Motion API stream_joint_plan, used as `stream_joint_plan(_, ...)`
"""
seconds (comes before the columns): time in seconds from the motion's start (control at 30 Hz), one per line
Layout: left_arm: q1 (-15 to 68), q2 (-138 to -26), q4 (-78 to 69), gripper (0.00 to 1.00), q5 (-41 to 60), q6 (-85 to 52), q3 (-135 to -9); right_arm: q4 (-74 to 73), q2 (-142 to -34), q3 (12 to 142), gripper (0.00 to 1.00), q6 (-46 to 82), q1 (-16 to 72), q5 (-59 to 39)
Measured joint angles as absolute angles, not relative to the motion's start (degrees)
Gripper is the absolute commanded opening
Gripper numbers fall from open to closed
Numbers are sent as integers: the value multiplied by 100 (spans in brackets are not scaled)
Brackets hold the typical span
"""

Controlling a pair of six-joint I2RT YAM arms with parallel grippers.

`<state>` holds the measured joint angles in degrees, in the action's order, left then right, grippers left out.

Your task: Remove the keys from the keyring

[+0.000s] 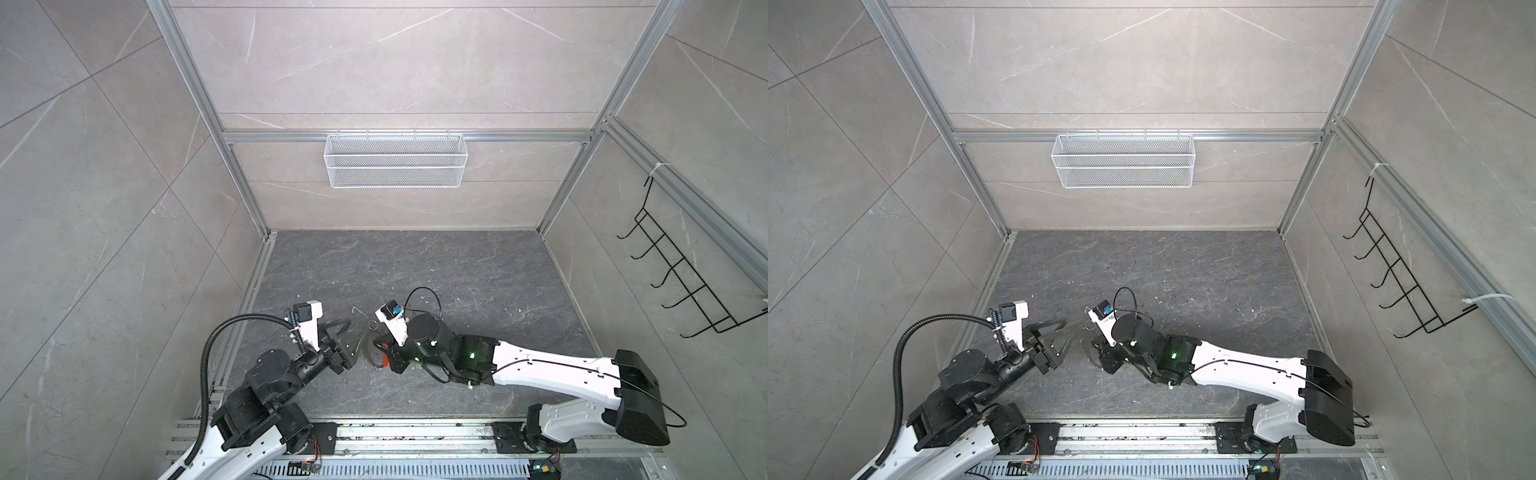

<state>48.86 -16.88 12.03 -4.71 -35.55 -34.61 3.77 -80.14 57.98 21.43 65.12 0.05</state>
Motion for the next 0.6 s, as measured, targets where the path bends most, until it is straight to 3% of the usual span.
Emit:
stream_joint_plan(0.2,4886,-1236,1262,100,-674,-3426,-3588,290,-8807,5933,0,2482,5728,-1422)
stream_joint_plan(0.43,4886,-1142,1411,100,-720,-3400,-3588,674,-10248,6626,1,2580,5502,-2456)
stream_joint_plan(0.47,4886,-1138,1428,100,-718,-3402,-3586,751,-10407,6720,4,2580,5498,-2539)
stream_joint_plan(0.6,4886,-1103,1505,100,-720,-3400,-3566,1007,-10783,6971,36,2639,5433,-2545)
